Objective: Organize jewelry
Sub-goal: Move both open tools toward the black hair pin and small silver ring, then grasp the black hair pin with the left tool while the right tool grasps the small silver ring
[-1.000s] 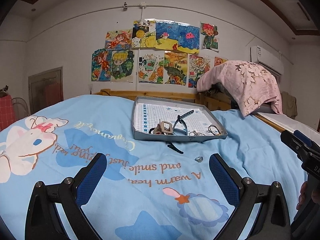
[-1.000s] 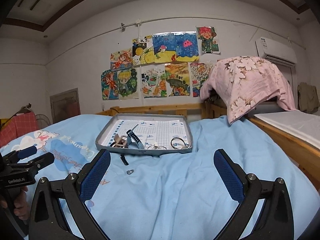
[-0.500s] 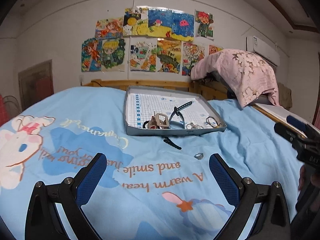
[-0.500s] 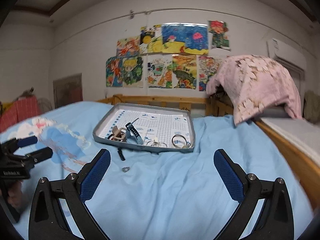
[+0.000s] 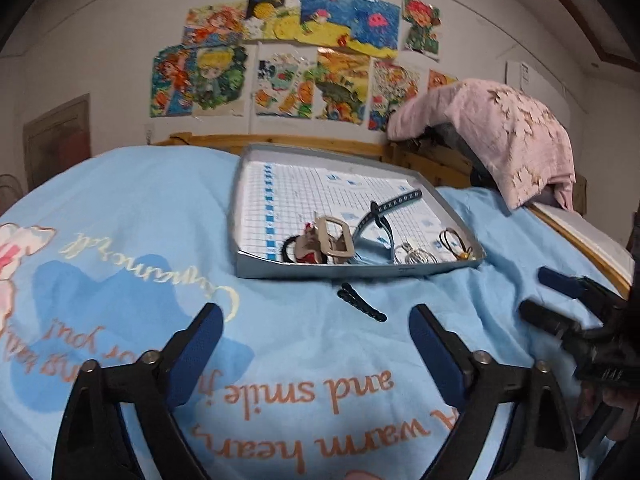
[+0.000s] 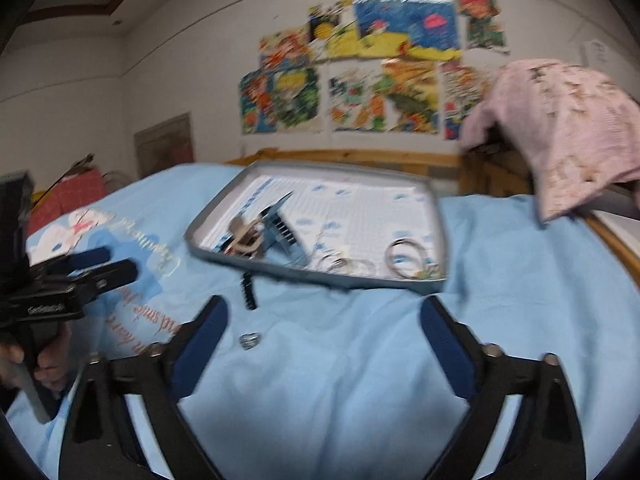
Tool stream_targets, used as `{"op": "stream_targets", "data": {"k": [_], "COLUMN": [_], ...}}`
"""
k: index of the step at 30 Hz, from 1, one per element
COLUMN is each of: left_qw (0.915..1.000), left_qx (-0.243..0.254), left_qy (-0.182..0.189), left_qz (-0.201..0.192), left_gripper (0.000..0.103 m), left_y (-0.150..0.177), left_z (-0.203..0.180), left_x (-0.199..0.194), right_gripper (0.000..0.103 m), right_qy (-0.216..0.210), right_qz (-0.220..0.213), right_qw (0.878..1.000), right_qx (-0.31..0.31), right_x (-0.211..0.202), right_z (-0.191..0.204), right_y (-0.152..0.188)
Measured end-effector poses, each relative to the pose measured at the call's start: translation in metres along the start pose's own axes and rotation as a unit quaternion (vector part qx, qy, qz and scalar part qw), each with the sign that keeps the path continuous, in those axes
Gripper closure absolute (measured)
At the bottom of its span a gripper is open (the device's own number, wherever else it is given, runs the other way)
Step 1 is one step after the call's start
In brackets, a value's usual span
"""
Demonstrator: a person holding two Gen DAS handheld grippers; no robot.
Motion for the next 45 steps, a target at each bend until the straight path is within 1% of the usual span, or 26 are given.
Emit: {"op": "stream_targets", "data": {"k": [1,2,3,4,5,6,8,9,11,12,13,15,17,19,21,24,28,32,35,40,43,45], "left_qw": [1.0,0.9999,0.9998,0.9997,0.9995,0.9992,0.9983,0.9975,0.9964,0.9954,0.9946,0.9929,0.991,0.9893,0.988,0.987,0.9844,0.9819,0.9805,0.978,0.9775,0.978], "left_qx": [0.002,0.002,0.0,-0.003,-0.007,-0.01,-0.019,-0.023,-0.026,-0.027,-0.026,-0.024,-0.028,-0.04,-0.053,-0.057,-0.057,-0.066,-0.077,-0.088,-0.094,-0.095], "left_qy": [0.004,0.009,0.013,0.019,0.026,0.031,0.045,0.054,0.065,0.075,0.081,0.092,0.1,0.11,0.116,0.117,0.117,0.125,0.125,0.12,0.119,0.116], "left_qz": [0.005,0.009,0.011,0.014,0.019,0.023,0.033,0.04,0.048,0.054,0.059,0.072,0.083,0.086,0.087,0.095,0.119,0.126,0.13,0.146,0.147,0.145], "left_gripper": [0.02,0.023,0.025,0.03,0.035,0.037,0.048,0.049,0.054,0.055,0.056,0.057,0.057,0.057,0.057,0.057,0.057,0.057,0.064,0.065,0.065,0.067], "left_y": [0.0,0.0,0.0,0.0,0.001,0.0,0.001,0.001,0.002,0.002,0.002,0.002,0.002,0.0,-0.001,-0.003,-0.002,0.0,0.001,0.004,0.008,0.009], "left_z": [0.001,0.002,0.004,0.006,0.009,0.01,0.015,0.017,0.017,0.017,0.016,0.015,0.013,0.014,0.015,0.012,0.005,0.004,0.007,0.008,0.008,0.008], "left_x": [0.005,0.008,0.011,0.013,0.017,0.021,0.028,0.033,0.041,0.046,0.051,0.061,0.071,0.078,0.085,0.096,0.114,0.124,0.132,0.147,0.152,0.153], "right_gripper": [0.019,0.022,0.028,0.032,0.039,0.043,0.054,0.058,0.061,0.065,0.066,0.072,0.08,0.08,0.086,0.086,0.086,0.086,0.086,0.086,0.086,0.086], "right_qy": [-0.017,-0.033,-0.043,-0.057,-0.064,-0.071,-0.084,-0.089,-0.1,-0.103,-0.103,-0.095,-0.086,-0.076,-0.07,-0.054,-0.047,-0.052,-0.055,-0.062,-0.067,-0.071], "right_qz": [0.013,0.023,0.03,0.041,0.052,0.064,0.081,0.088,0.101,0.107,0.115,0.125,0.133,0.139,0.14,0.139,0.141,0.145,0.147,0.154,0.159,0.162], "right_qw": [1.0,0.999,0.998,0.997,0.996,0.994,0.991,0.99,0.986,0.985,0.983,0.982,0.982,0.983,0.984,0.986,0.986,0.985,0.985,0.983,0.983,0.982], "right_qx": [-0.011,-0.02,-0.025,-0.033,-0.041,-0.05,-0.063,-0.07,-0.083,-0.089,-0.096,-0.102,-0.102,-0.09,-0.082,-0.076,-0.075,-0.075,-0.075,-0.072,-0.063,-0.059], "right_x": [0.008,0.015,0.02,0.026,0.032,0.038,0.045,0.048,0.052,0.056,0.06,0.067,0.072,0.08,0.083,0.092,0.104,0.113,0.118,0.129,0.135,0.137], "right_z": [0.006,0.011,0.016,0.021,0.025,0.031,0.038,0.041,0.048,0.051,0.055,0.058,0.057,0.052,0.049,0.044,0.038,0.033,0.03,0.029,0.029,0.028], "right_y": [0.003,0.005,0.006,0.009,0.012,0.016,0.02,0.022,0.025,0.027,0.029,0.031,0.03,0.03,0.029,0.024,0.018,0.014,0.011,0.011,0.013,0.014]}}
Point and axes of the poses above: each gripper's, at about its wrist camera, not at the fingertips, and x roughly the way its jaws point, z to its left, y to its underside, the point moved 2 cm from there along x, roughly the way its jaws point, and after that the axes turned 10 degrees about y, right-handed, at the moved point
